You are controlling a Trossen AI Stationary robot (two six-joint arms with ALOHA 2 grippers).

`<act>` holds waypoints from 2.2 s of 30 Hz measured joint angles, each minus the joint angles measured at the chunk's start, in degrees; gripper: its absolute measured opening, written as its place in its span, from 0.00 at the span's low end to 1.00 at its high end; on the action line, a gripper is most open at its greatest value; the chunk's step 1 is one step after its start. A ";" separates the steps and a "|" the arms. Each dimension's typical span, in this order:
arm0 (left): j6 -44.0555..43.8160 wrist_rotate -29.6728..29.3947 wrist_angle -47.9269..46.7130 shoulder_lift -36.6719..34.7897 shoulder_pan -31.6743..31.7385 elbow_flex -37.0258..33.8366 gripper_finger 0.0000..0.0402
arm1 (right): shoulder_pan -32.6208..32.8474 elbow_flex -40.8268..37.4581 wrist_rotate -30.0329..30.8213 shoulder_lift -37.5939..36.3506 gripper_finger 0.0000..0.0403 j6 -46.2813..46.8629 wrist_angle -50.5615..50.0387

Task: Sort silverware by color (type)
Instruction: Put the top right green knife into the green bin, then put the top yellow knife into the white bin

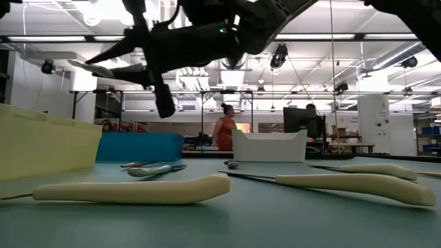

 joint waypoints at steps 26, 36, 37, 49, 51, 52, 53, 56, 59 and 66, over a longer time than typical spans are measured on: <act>-5.65 6.06 -1.74 3.61 -0.07 5.35 0.19 | 4.93 26.42 9.28 13.15 0.15 1.47 -23.01; -8.49 6.77 -1.69 1.29 -0.07 5.28 0.19 | 5.43 26.56 10.75 13.92 0.15 2.26 -24.70; -8.49 6.83 -1.63 1.22 -0.07 5.28 0.19 | 5.43 26.54 10.75 13.92 0.15 2.00 -24.73; -8.49 7.48 -1.56 0.74 -0.11 5.28 0.19 | 5.41 26.49 10.88 13.92 0.15 2.38 -25.14; -8.49 7.50 -1.57 0.69 -0.11 5.28 0.19 | 5.41 26.49 10.95 13.92 0.15 2.34 -25.14; -8.49 7.50 -1.56 0.67 -0.11 5.28 0.19 | 5.41 26.49 11.15 13.92 0.15 2.17 -25.14; -8.49 7.50 -1.56 0.65 -0.11 5.28 0.19 | 5.41 26.49 11.39 13.92 0.15 1.77 -25.12; -8.49 7.50 -1.59 0.67 -0.09 5.27 0.19 | 5.41 26.49 11.86 13.92 0.18 1.73 -25.12; -8.49 7.50 -1.56 0.65 -0.09 5.26 0.19 | 5.41 26.49 11.92 13.92 0.23 1.84 -25.12; -8.49 7.50 -1.59 0.65 -0.06 5.26 0.19 | 5.41 26.49 11.85 13.92 0.33 1.59 -25.14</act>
